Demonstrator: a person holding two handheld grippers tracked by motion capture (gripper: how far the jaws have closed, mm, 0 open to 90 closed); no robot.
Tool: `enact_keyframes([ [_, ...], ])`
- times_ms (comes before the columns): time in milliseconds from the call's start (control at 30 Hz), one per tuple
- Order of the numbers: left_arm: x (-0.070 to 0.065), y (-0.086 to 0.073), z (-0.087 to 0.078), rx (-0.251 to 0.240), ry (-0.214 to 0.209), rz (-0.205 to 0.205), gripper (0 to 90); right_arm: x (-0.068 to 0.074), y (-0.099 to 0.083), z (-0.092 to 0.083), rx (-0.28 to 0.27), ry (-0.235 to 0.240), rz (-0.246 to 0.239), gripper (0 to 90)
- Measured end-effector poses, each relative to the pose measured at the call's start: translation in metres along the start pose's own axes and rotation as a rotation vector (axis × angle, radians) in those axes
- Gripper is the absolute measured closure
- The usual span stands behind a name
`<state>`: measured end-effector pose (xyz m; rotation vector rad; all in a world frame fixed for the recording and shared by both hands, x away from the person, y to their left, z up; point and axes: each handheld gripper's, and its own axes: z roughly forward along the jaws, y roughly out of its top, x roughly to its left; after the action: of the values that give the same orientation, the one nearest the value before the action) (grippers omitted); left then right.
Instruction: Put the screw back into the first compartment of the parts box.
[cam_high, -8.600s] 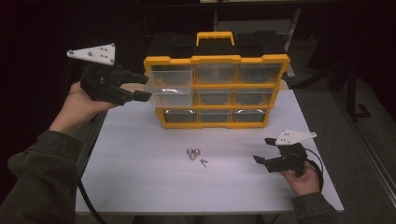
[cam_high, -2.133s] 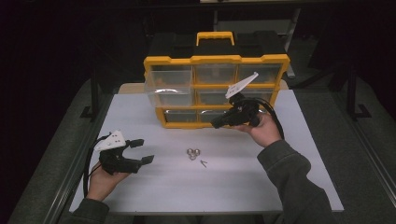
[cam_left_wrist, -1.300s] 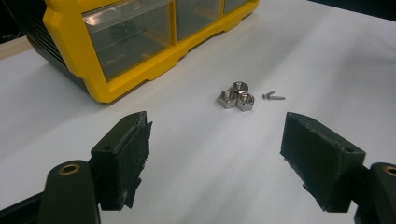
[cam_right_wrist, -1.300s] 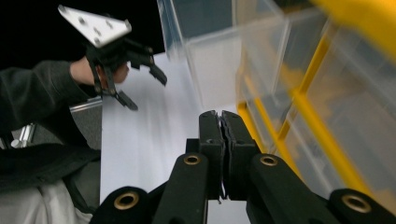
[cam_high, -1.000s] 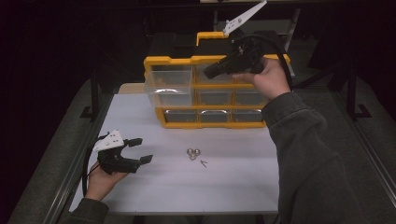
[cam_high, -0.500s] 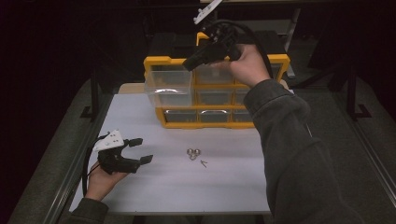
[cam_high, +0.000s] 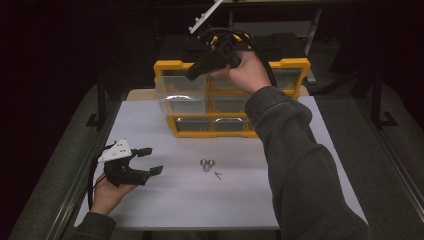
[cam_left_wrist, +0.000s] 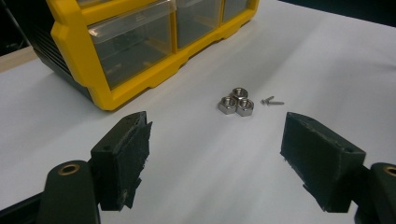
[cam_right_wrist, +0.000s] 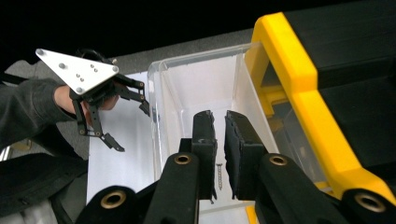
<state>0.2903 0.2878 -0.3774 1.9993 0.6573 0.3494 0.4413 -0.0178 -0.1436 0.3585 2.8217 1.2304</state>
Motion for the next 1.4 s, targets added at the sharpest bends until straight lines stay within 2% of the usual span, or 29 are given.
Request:
enact_keyframes([
  [133, 0.001, 0.0, 0.0, 0.002, -0.002, 0.004, 23.4, 0.003, -0.001, -0.009, -0.012, -0.011, -0.01, 81.6],
  [167, -0.002, 0.0, 0.001, 0.001, -0.006, -0.025, 23.4, 0.004, -0.002, -0.012, -0.015, -0.014, -0.011, 81.5],
  [300, -0.001, 0.001, 0.001, -0.003, -0.004, -0.017, 23.4, 0.011, -0.01, -0.025, -0.024, -0.029, -0.014, 81.2],
  [333, -0.002, 0.001, 0.001, -0.012, -0.004, -0.023, 23.4, 0.012, -0.012, -0.028, -0.027, -0.031, -0.032, 80.8],
  [633, -0.002, 0.001, 0.001, -0.008, -0.004, -0.026, 23.4, 0.022, -0.057, -0.049, -0.032, -0.05, 0.004, 78.3],
  [667, -0.001, 0.002, 0.001, -0.003, -0.004, -0.012, 23.5, 0.022, -0.064, -0.049, -0.03, -0.054, 0.007, 77.7],
  [800, -0.001, 0.002, 0.002, 0.001, -0.006, -0.007, 23.7, 0.023, -0.079, -0.047, -0.021, -0.059, 0.017, 76.6],
  [833, -0.001, 0.002, 0.003, 0.001, -0.006, -0.008, 23.7, 0.023, -0.093, -0.043, -0.029, -0.057, 0.02, 75.7],
  [900, -0.002, 0.002, 0.003, 0.002, -0.004, -0.011, 23.7, 0.023, -0.096, -0.042, -0.027, -0.059, 0.018, 75.7],
  [933, -0.002, 0.001, 0.004, 0.0, -0.004, -0.011, 23.7, 0.024, -0.101, -0.04, -0.026, -0.057, 0.032, 75.6],
  [967, -0.002, 0.002, 0.004, 0.001, -0.005, -0.013, 23.6, 0.025, -0.11, -0.034, -0.025, -0.057, 0.029, 75.2],
  [1000, -0.002, 0.002, 0.003, 0.001, -0.005, -0.013, 23.6, 0.025, -0.11, -0.034, -0.025, -0.057, 0.029, 75.2],
  [1133, -0.001, 0.002, 0.003, 0.002, -0.001, -0.005, 23.6, 0.028, -0.13, -0.018, -0.011, -0.038, 0.039, 74.8],
  [1400, -0.001, 0.002, 0.001, 0.004, -0.001, -0.006, 23.6, 0.033, -0.148, 0.0, 0.01, -0.021, 0.066, 73.8],
])
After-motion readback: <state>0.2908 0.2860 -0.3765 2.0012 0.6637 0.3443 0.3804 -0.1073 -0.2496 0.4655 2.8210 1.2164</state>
